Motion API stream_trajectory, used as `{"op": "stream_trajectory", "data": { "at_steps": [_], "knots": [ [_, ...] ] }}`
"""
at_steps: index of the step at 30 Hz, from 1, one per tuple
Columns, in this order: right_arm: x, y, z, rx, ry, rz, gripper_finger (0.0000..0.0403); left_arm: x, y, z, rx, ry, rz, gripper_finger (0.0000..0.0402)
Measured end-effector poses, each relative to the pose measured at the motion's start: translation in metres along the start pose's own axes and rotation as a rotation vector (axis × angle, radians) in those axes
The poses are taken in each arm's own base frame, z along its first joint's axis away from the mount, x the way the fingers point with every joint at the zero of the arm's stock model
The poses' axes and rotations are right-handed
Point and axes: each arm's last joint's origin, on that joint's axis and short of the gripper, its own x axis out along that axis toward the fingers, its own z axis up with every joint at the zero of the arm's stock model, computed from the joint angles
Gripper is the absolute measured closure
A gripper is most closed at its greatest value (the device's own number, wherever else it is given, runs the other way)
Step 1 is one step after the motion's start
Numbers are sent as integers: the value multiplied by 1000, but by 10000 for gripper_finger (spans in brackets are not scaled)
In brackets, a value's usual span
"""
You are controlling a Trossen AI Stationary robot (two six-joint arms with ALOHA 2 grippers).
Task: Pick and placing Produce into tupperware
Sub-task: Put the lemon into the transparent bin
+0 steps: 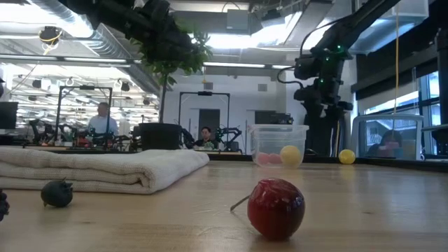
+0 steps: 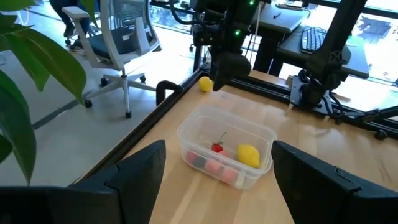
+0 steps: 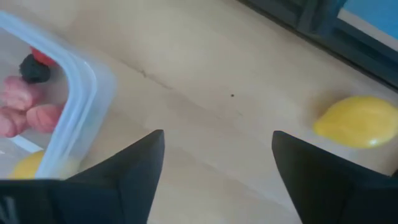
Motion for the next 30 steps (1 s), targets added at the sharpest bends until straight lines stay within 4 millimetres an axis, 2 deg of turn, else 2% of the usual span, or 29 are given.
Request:
{"op": "stream_trajectory", "data": {
  "at_steps": [8, 15, 20, 22, 30],
  "knots": [
    [0, 0, 0, -18, 6, 8, 9, 0, 0, 1, 0, -6, 0, 117],
    [3, 2, -3, 35, 11, -31, 16, 0, 0, 1, 0, -6, -1, 117],
    [3, 3, -3, 253, -51, -191, 16, 0, -6, 0, 4, 2, -75, 117],
    [3, 2, -3, 283, -66, -213, 16, 0, -9, 0, 8, 3, -101, 117],
    [3, -18, -1, 458, -73, -243, 16, -3, -19, 1, 20, -6, -140, 117]
  ]
}}
